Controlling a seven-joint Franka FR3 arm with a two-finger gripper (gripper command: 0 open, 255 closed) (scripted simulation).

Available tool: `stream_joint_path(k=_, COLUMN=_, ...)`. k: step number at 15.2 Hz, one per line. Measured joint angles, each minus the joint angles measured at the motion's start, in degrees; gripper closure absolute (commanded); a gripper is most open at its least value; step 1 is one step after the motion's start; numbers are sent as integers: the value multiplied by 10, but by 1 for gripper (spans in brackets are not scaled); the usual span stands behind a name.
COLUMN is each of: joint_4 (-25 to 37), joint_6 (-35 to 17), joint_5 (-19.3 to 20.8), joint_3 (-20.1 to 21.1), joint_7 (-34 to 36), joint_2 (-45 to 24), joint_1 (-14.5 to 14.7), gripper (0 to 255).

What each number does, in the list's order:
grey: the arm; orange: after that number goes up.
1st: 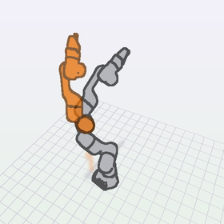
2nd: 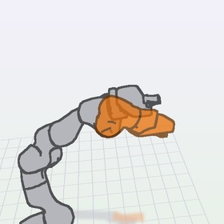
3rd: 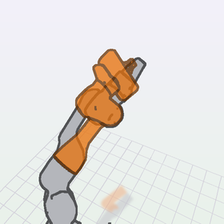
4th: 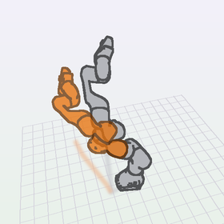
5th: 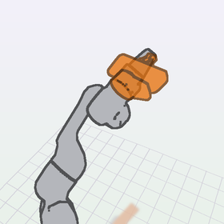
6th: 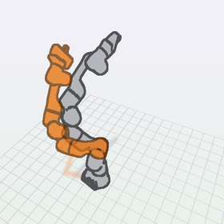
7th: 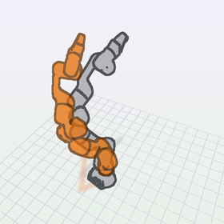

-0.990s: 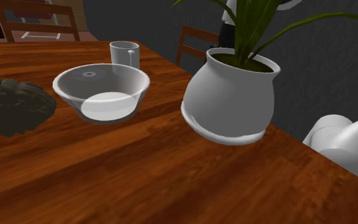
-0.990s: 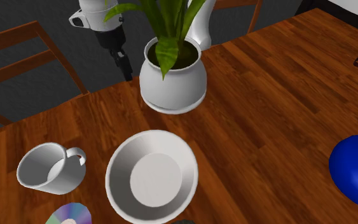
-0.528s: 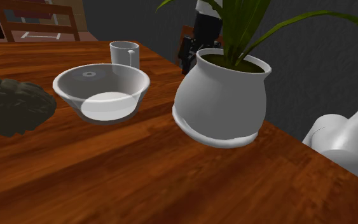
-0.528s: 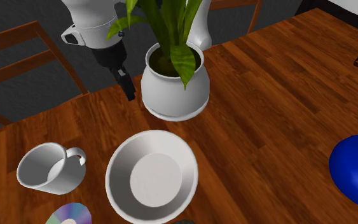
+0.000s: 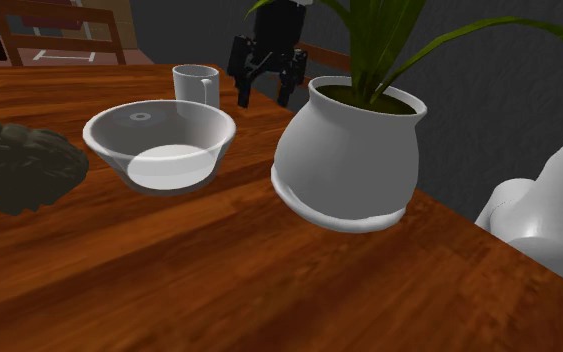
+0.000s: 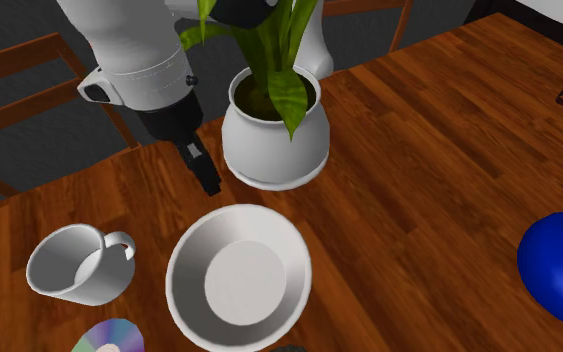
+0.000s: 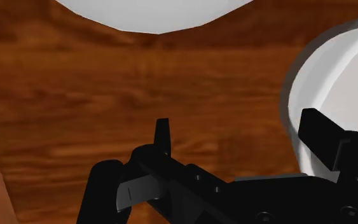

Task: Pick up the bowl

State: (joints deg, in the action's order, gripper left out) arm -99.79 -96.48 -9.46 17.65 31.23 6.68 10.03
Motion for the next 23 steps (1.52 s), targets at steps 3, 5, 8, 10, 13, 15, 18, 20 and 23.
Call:
stream_joint_path(k=3, joint_4=96, joint_6=17, joint_5=18, joint_3=20, joint_7=34, joint_2=-78, joint_1=14, gripper=0)
stream_joint_path(k=5, joint_4=144, joint_6=30, joint_5=28, joint_3=30, joint_7=54, joint_2=-112, joint_1=26, gripper=0)
stream_joint_path(k=8, joint_4=149, joint_6=19, joint_5=32, joint_3=34, joint_7=62, joint_2=-126, joint_1=32, gripper=0)
stream_joint_path(k=10, joint_4=129, joint_6=3, joint_5=30, joint_3=34, joint_7=59, joint_2=-123, joint_1=31, gripper=0)
stream_joint_path(k=13, joint_4=103, joint_6=-20, joint_5=28, joint_3=34, joint_7=56, joint_2=-119, joint_1=31, gripper=0)
stream_joint_path(k=15, joint_4=96, joint_6=-25, joint_5=27, joint_3=33, joint_7=55, joint_2=-118, joint_1=31, gripper=255)
stream_joint_path(k=18, joint_4=95, joint_6=-27, joint_5=27, joint_3=34, joint_7=55, joint_2=-118, joint_1=31, gripper=255)
stream_joint_path(k=20, joint_4=95, joint_6=-27, joint_5=27, joint_3=34, joint_7=55, joint_2=-118, joint_1=31, gripper=255)
stream_joint_path(k=23, joint_4=95, joint_6=-27, joint_5=27, joint_3=34, joint_7=55, joint_2=-117, joint_1=31, gripper=255)
